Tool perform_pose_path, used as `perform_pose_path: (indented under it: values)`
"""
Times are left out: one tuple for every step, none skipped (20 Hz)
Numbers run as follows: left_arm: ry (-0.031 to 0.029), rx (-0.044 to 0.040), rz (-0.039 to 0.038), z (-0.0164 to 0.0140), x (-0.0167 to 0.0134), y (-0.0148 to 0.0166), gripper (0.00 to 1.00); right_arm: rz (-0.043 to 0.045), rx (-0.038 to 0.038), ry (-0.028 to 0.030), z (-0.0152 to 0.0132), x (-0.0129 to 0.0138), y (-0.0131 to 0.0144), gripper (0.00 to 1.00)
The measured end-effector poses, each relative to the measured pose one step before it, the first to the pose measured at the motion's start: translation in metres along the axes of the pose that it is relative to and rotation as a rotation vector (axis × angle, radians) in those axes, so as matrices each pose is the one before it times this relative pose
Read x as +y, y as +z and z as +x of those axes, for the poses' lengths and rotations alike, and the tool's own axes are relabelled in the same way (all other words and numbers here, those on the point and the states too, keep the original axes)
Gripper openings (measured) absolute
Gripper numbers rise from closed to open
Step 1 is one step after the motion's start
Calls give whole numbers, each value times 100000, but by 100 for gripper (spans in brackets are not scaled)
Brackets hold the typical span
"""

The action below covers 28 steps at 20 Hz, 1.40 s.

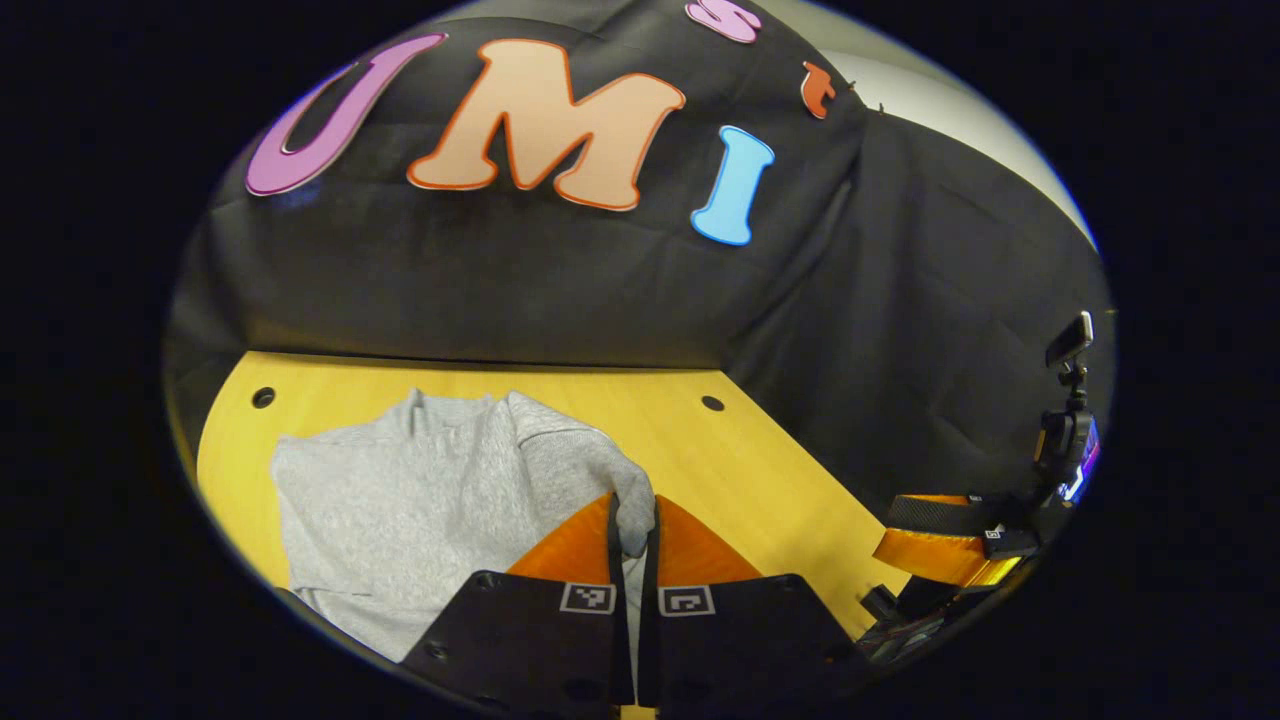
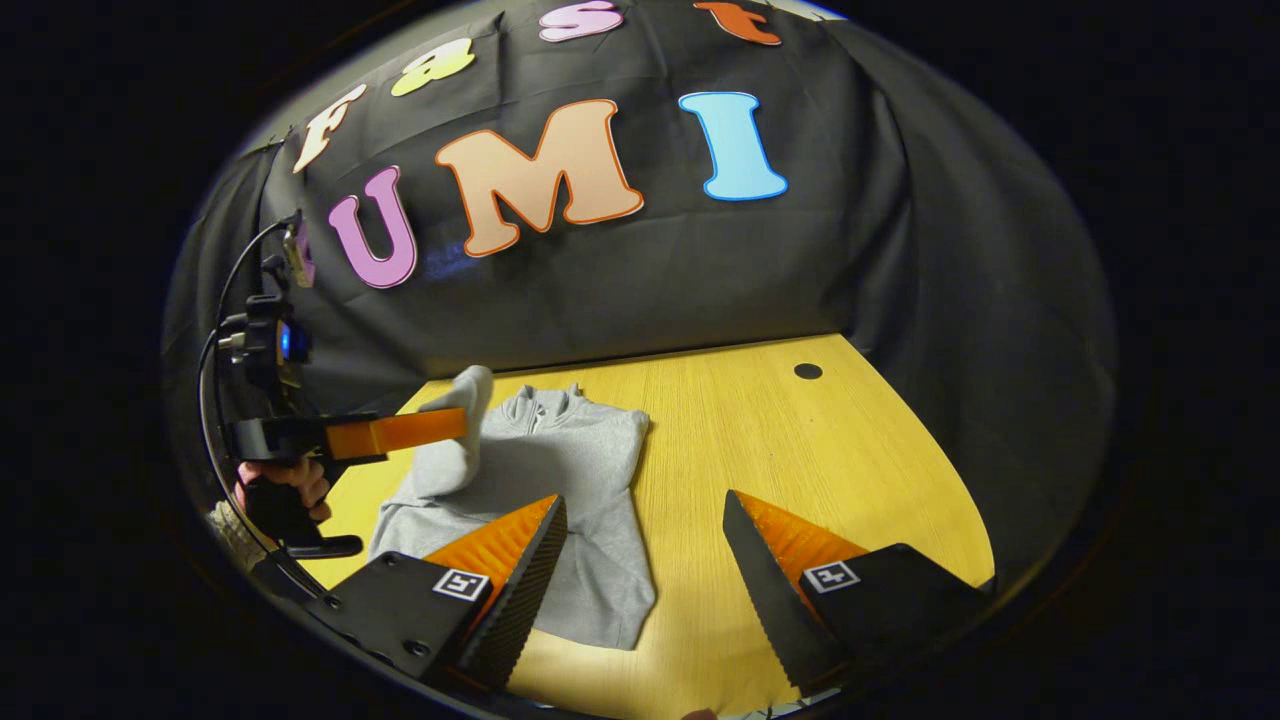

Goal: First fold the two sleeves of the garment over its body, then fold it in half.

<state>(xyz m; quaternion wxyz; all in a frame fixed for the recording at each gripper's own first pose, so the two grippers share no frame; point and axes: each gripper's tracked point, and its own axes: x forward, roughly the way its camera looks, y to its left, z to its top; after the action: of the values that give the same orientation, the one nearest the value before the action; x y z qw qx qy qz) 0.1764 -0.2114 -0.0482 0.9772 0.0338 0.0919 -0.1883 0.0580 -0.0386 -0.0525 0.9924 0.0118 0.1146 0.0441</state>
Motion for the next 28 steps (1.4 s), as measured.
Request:
perform_pose_path:
  values:
    - [-760, 1360, 1079, 1296, -205, -468, 1, 204, 158, -282, 47, -215, -63, 98]
    - [-743, 1179, 858, 1199, -126, -522, 1, 392, 302, -165, -32, -251, -58, 98]
    - [-520, 1179, 234, 862, -166, -666, 1, 430, 67, -211, -95, -190, -180, 98]
    - [-118, 1361, -123, 919, -98, -471, 1, 555, 172, -312, -84, -150, -151, 98]
    - [488, 1191, -179, 931, 211, -418, 1, 535, 114, -366, -207, -70, -162, 98]
    - [663, 1471, -283, 716, 267, -526, 2, 506, 77, -322, -119, -69, -66, 98]
    - [798, 1997, -397, 595, 324, -493, 2, 404, 75, -202, -65, -51, -166, 98]
    - [324, 1495, -785, 641, 215, -441, 2, 145, 174, -3, -4, -33, -239, 94]
    - [-188, 1404, -873, 762, 119, -508, 3, -6, 558, -75, -47, 171, -234, 94]
    - [-176, 1228, -572, 726, 212, -392, 3, -88, 602, 52, -34, 39, -174, 94]
    - [33, 1026, 148, 552, 51, -227, 4, -294, 340, 369, -85, 186, -196, 98]
    - [327, 1077, 870, 392, 192, -387, 5, -444, -158, 149, -8, 242, 6, 98]
    - [-34, 1712, 1146, 428, 135, -282, 7, -522, -248, 225, -80, 234, 71, 98]
    - [1409, 2035, 1469, 598, 407, -492, 10, -323, 33, 222, -15, 197, -33, 98]
    - [-358, 1224, 883, -45, 109, -479, 19, -208, -164, 169, -4, 218, -72, 98]
    - [-829, 345, -368, -221, -83, -122, 34, 39, 138, 494, 54, 381, -97, 98]
    - [-97, 411, -496, -241, 87, -335, 49, -44, 283, 425, 11, 363, -288, 98]
    - [812, 241, -65, -605, 347, -145, 77, -137, 188, 497, 128, 520, -229, 98]
    - [1631, -498, 251, -786, 730, -143, 79, -220, 312, 580, 160, 397, -355, 98]
    - [1108, -1246, 514, -825, 649, 56, 85, -439, 320, 624, 103, 482, -341, 98]
    - [976, -1251, 64, -1005, 663, 110, 85, -373, 706, 671, 178, 433, -403, 98]
    - [924, -1197, -128, -1214, 637, 152, 91, -237, 1001, 1093, 79, 594, -478, 94]
    - [1781, -1447, 355, -1284, 931, 250, 88, -228, 978, 1228, 260, 670, -555, 98]
    - [1967, -1430, 795, -1340, 1084, 297, 89, -443, 1115, 1230, 276, 590, -457, 98]
    - [1854, -1445, 725, -1196, 1153, 177, 89, -600, 816, 981, 202, 492, -440, 94]
    - [1648, -1235, 429, -1392, 964, 217, 89, -853, 1028, 973, 199, 566, -364, 98]
    - [1751, -408, 415, -1343, 1062, -214, 89, -970, 1173, 744, 312, 444, -601, 98]
    - [1493, -237, 288, -1408, 892, -238, 89, -898, 1063, 777, 168, 316, -426, 98]
